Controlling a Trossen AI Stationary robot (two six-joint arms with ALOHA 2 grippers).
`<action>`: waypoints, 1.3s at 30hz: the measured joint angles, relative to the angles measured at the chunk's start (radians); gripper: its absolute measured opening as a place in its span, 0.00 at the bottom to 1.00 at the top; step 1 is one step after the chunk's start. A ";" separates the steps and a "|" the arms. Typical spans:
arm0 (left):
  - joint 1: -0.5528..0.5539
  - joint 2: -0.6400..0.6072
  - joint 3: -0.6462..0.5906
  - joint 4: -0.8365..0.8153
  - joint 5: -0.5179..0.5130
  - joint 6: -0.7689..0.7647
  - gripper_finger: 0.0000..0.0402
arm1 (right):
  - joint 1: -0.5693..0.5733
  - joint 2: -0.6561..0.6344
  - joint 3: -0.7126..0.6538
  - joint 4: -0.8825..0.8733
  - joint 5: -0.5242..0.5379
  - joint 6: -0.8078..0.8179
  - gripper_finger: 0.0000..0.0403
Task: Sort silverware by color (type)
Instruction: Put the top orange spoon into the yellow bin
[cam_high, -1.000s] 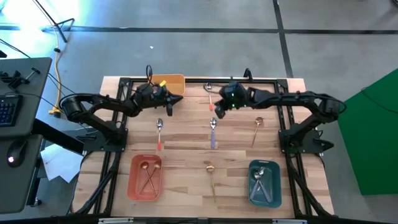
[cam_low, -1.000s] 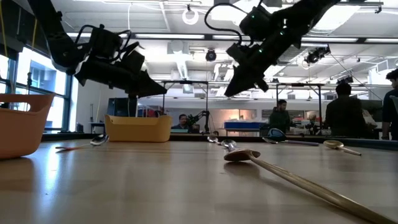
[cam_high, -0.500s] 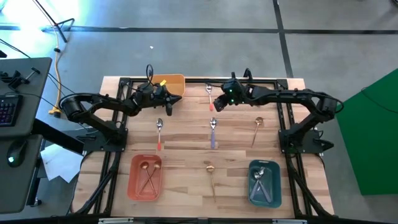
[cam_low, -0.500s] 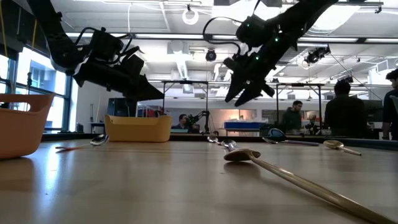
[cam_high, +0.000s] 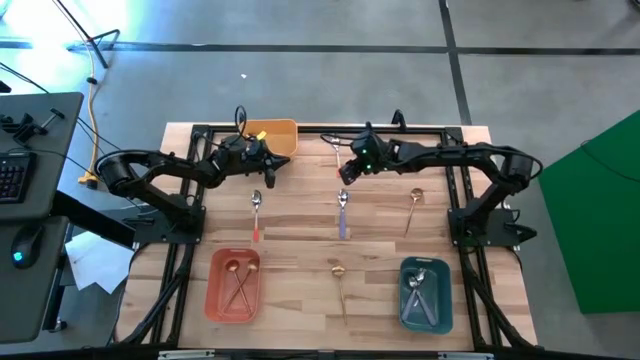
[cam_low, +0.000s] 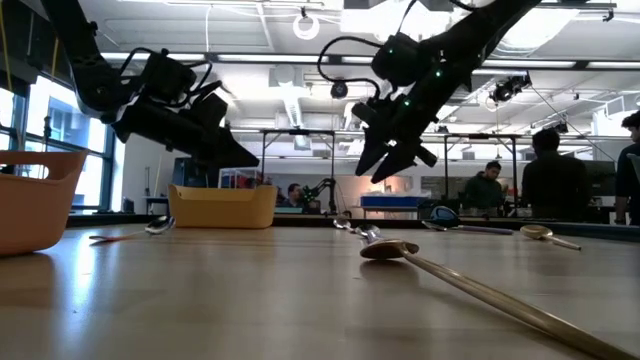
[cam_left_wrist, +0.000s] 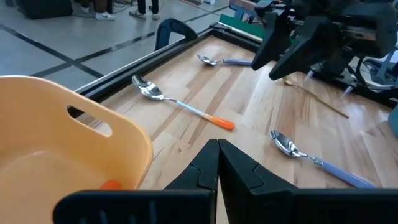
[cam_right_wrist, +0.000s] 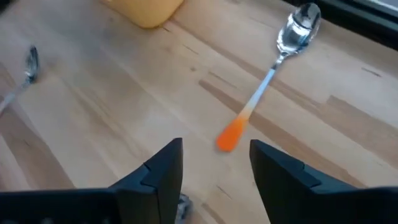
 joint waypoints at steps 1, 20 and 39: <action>0.000 0.000 0.000 0.001 0.000 0.003 0.00 | -0.001 0.007 0.001 0.002 -0.008 0.030 0.41; 0.000 0.000 0.000 -0.004 -0.006 0.043 0.00 | -0.045 0.419 0.371 -0.171 0.159 0.165 0.38; 0.005 0.000 0.000 -0.009 -0.015 0.050 0.00 | -0.089 0.528 0.539 -0.360 0.024 0.052 0.02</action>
